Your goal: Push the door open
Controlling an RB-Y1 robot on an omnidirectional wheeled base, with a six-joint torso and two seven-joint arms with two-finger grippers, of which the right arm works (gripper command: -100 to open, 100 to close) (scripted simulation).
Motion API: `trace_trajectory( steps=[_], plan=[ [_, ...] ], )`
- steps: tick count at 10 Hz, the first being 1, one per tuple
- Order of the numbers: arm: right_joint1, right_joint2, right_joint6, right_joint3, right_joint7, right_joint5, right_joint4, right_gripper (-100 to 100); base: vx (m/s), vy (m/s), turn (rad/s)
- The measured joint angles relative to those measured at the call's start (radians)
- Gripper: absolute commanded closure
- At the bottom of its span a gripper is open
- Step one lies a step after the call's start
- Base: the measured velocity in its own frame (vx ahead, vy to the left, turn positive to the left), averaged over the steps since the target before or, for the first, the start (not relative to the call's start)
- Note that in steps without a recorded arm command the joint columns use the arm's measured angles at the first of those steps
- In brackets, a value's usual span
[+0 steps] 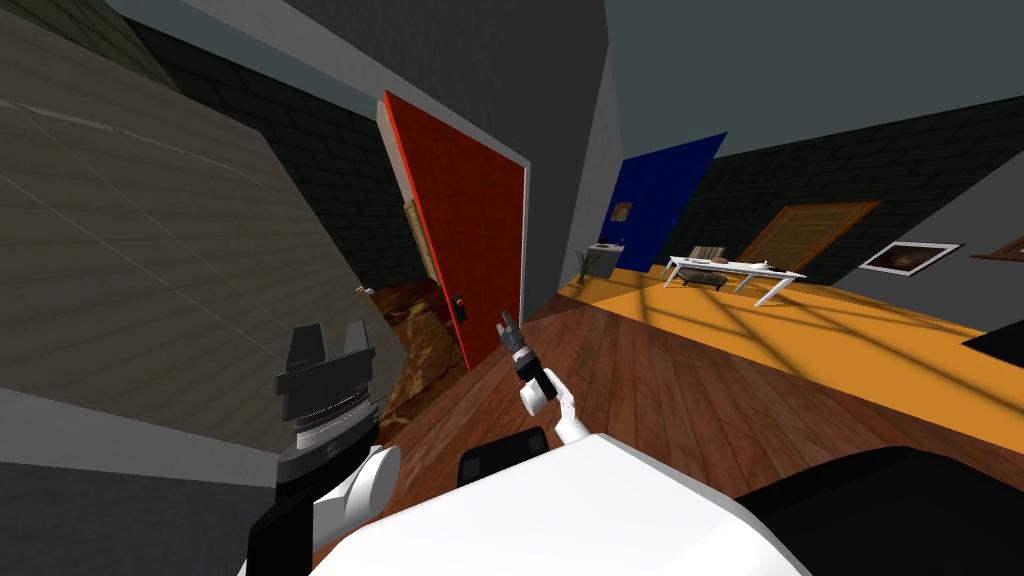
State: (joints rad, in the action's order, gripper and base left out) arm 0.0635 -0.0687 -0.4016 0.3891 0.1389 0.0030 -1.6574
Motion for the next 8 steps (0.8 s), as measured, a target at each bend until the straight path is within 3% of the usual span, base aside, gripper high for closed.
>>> trace_trajectory(
  steps=[3,8],
  plan=[
    [-0.038,-0.012,0.015,0.034,0.014,-0.004,0.055,-100,0.073,0.023,-0.047],
    [-0.092,-0.004,0.012,0.084,0.02,-0.002,0.16,-100,0.084,0.034,-0.06]
  ],
)
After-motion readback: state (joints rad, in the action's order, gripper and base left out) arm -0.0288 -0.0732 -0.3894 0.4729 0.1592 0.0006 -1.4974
